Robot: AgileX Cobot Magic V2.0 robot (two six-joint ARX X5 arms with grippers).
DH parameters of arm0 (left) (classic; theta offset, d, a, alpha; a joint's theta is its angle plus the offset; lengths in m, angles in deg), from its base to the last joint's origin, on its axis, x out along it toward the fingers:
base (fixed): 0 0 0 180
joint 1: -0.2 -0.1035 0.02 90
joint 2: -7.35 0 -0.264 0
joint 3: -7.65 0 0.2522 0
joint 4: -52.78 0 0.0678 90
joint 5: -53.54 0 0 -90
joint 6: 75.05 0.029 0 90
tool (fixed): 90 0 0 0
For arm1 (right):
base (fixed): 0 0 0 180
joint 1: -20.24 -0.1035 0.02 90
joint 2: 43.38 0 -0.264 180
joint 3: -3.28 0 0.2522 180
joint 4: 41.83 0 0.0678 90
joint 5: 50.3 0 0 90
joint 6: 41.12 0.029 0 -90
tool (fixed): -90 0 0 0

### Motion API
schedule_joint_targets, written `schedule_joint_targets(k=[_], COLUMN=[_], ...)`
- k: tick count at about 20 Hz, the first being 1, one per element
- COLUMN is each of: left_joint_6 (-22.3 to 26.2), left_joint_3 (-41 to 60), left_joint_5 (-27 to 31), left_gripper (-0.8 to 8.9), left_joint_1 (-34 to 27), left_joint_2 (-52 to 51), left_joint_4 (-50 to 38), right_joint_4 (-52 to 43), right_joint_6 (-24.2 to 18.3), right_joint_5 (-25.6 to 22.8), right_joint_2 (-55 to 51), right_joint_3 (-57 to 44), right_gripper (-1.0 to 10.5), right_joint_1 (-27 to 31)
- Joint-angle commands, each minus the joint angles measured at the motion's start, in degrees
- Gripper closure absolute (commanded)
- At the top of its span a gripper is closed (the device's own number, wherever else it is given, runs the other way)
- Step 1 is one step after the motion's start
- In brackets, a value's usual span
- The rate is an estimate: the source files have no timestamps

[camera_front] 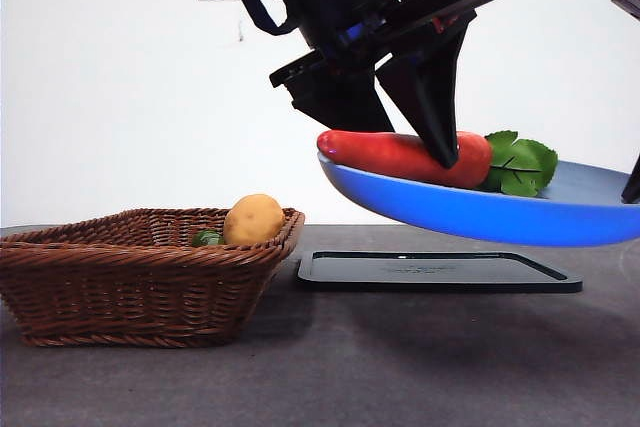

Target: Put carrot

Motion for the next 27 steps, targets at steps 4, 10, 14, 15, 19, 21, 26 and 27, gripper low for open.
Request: schedule_joint_targets(k=[4,10,14,15,19,21,26,27], left_joint_6=[-1.3,1.7,1.7,1.7,1.7,1.7,1.7,1.7], left_joint_3=[-6.6,-14.1,-16.3,-16.3,-16.3,-16.3,-16.3,-16.3], left_joint_5=[2.6,12.3,12.2,12.1,12.0,12.0,12.0,12.0], left_gripper=[5.41,5.42,5.42,5.42,5.42,5.42,5.42,5.42], left_joint_1=[-0.4,-1.3,-1.4,-1.4,-1.3,-1.3,-1.3,-1.3], left_joint_2=[-2.0,-8.2,-9.7,-9.7,-9.6,-9.6,-9.6,-9.6], left_joint_4=[5.6,12.3,15.9,15.8,14.5,14.4,14.4,14.4], right_joint_4=[-0.5,-1.1,-3.0,-2.9,-3.4,-3.5,-4.7,-4.7], right_joint_6=[0.6,-0.5,-0.2,0.0,-0.1,-0.1,-0.5,-0.5], right_joint_5=[-3.1,-6.2,-7.4,-7.3,-7.3,-7.0,-7.0,-7.0], right_joint_2=[1.8,17.7,33.0,36.5,49.3,52.8,54.4,54.4], right_joint_3=[1.4,13.5,27.2,30.4,40.8,43.1,43.3,43.3], right_gripper=[9.4,9.4,9.4,9.4,9.4,9.4,9.3,9.3], right_joint_1=[-0.1,0.0,0.0,0.0,0.0,0.2,0.4,0.5])
